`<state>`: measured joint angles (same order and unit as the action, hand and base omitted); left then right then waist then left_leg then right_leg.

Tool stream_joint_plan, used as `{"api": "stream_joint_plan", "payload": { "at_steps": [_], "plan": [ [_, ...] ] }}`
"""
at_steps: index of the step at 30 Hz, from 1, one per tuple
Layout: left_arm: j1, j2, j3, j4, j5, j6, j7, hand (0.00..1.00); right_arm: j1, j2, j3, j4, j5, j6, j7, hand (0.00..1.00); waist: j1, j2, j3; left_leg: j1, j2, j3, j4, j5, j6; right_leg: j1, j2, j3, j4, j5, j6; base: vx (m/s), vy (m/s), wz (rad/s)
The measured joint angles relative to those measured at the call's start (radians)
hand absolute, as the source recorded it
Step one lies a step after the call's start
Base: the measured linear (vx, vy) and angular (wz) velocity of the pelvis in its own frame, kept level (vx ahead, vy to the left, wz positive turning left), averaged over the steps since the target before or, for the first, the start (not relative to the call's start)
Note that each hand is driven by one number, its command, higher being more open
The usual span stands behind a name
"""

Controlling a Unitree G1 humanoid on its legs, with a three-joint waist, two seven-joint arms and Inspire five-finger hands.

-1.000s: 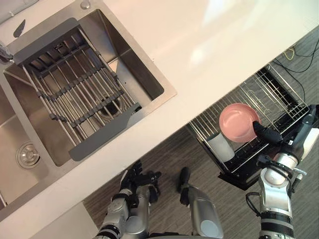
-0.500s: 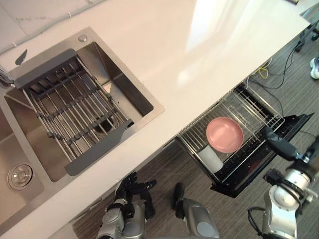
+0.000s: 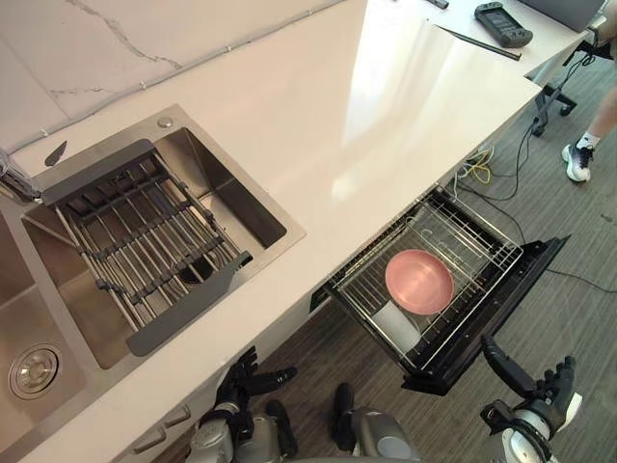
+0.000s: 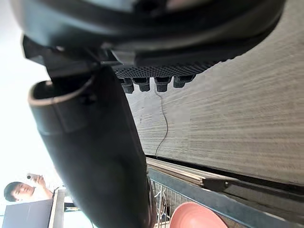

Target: Walk over to the sink, pick up the cup, carry it to the dishwasher, place the cup inside the dishwasher, then close the dishwasher door

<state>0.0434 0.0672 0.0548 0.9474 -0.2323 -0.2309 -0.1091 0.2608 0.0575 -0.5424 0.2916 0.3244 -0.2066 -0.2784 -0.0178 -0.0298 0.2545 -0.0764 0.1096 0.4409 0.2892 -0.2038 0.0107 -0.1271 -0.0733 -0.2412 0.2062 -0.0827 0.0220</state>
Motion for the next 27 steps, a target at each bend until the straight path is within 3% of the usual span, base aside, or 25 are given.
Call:
{"api": "stream_joint_plan", "payload": {
  "at_steps": [13, 27],
  "plan": [
    [0.006, -0.002, 0.016, -0.007, -0.005, -0.008, -0.001, 1.0, -0.094, -0.046, 0.0, 0.144, 0.178, -0.054, 0.285, 1.0, 0.02, 0.015, -0.011, -0.047, 0.006, 0.005, 0.023, 0.0, 0.0, -0.05, -0.005, 0.001, 0.025, -0.004, -0.002, 0.0, -0.001, -0.01],
    [0.006, -0.005, -0.023, -0.02, -0.023, -0.006, -0.009, 1.0, -0.131, -0.085, 0.002, 0.121, 0.304, -0.053, 0.355, 1.0, 0.03, 0.048, 0.016, -0.075, 0.002, -0.032, 0.046, -0.001, 0.002, -0.066, -0.016, -0.037, 0.062, -0.025, -0.008, -0.01, -0.011, 0.08]
  ]
}}
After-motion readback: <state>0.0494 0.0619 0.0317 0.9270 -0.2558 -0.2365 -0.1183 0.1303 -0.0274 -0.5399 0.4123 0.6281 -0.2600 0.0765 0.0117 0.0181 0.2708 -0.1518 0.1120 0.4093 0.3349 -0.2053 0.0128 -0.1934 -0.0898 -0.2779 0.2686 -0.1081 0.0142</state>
